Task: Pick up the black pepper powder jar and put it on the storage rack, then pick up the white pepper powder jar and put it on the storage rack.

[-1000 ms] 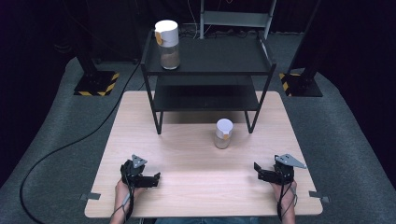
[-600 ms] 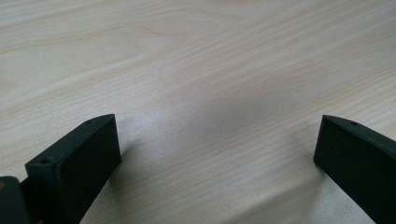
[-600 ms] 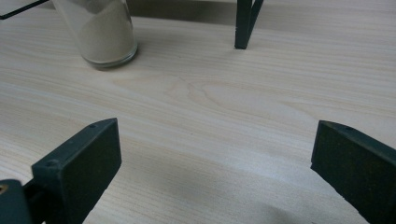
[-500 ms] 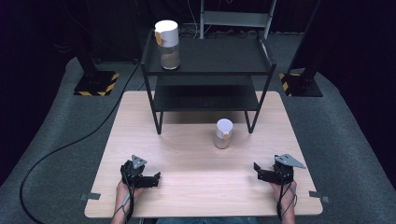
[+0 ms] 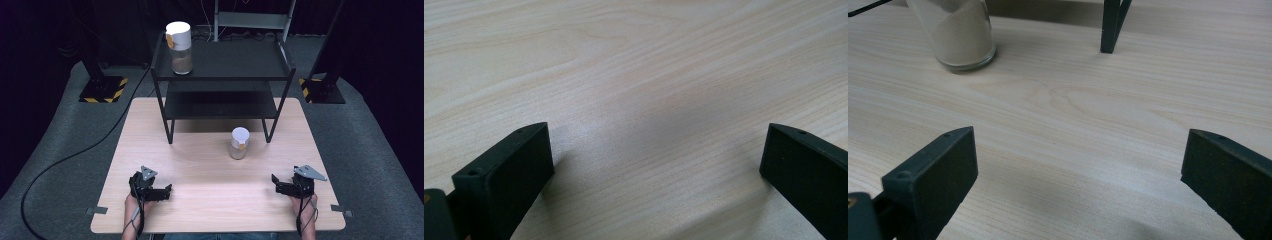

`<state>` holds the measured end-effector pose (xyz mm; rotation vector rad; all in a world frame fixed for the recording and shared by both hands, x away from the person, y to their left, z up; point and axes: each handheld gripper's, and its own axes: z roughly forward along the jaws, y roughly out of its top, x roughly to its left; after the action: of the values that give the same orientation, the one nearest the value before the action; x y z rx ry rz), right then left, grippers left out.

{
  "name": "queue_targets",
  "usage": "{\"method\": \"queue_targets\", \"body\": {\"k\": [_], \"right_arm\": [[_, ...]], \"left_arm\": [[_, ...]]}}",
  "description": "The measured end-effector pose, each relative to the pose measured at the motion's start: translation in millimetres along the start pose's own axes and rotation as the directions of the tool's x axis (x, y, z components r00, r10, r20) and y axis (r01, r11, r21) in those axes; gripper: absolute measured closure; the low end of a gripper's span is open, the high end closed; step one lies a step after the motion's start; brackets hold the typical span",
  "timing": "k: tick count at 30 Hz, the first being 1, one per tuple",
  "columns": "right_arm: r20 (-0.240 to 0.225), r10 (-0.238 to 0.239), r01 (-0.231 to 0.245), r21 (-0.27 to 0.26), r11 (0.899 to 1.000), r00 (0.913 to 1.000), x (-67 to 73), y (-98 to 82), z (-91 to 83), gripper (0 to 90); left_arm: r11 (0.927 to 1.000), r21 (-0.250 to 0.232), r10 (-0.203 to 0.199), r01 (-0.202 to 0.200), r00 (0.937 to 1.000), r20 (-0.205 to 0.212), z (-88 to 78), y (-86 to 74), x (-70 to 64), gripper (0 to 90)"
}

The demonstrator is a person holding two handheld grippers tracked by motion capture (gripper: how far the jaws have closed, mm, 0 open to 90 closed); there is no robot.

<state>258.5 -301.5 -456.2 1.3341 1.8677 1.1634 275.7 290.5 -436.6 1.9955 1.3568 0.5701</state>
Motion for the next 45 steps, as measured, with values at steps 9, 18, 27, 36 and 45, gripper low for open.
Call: {"method": "queue_targets", "body": {"k": [9, 18, 27, 36, 45], "right_arm": [[-0.007, -0.018, 0.018, 0.001, 1.000, 0.9998, 0.5, 0.1, -0.1, 0.4], [0.006, -0.031, 0.031, 0.011, 0.999, 0.9995, 4.1, 1.6, 0.5, 0.0], [0.054, -0.043, 0.043, 0.008, 0.999, 0.9976, 13.1, 0.5, 0.0, 0.0], [-0.056, -0.036, 0.037, 0.013, 0.999, 0.9978, 18.6, 13.6, 9.7, 0.0], [-0.172, -0.136, 0.139, 0.002, 0.990, 0.9756, 44.3, 63.5, 62.6, 0.0]], "left_arm": [[1.0000, -0.002, -0.002, 0.002, 1.0000, -0.001, 0.2, -0.1, -0.3, 0.3], [1.0000, -0.001, -0.003, 0.003, 1.0000, -0.002, 0.1, 0.0, -0.5, 0.3], [1.0000, -0.002, -0.003, 0.003, 1.0000, -0.002, 0.2, -0.2, -0.5, 0.3], [1.0000, -0.003, -0.004, 0.004, 1.0000, -0.003, 0.2, -0.3, -0.9, 0.4], [1.0000, -0.004, -0.003, 0.003, 1.0000, -0.003, 0.2, -0.4, -1.1, 0.6]]}}
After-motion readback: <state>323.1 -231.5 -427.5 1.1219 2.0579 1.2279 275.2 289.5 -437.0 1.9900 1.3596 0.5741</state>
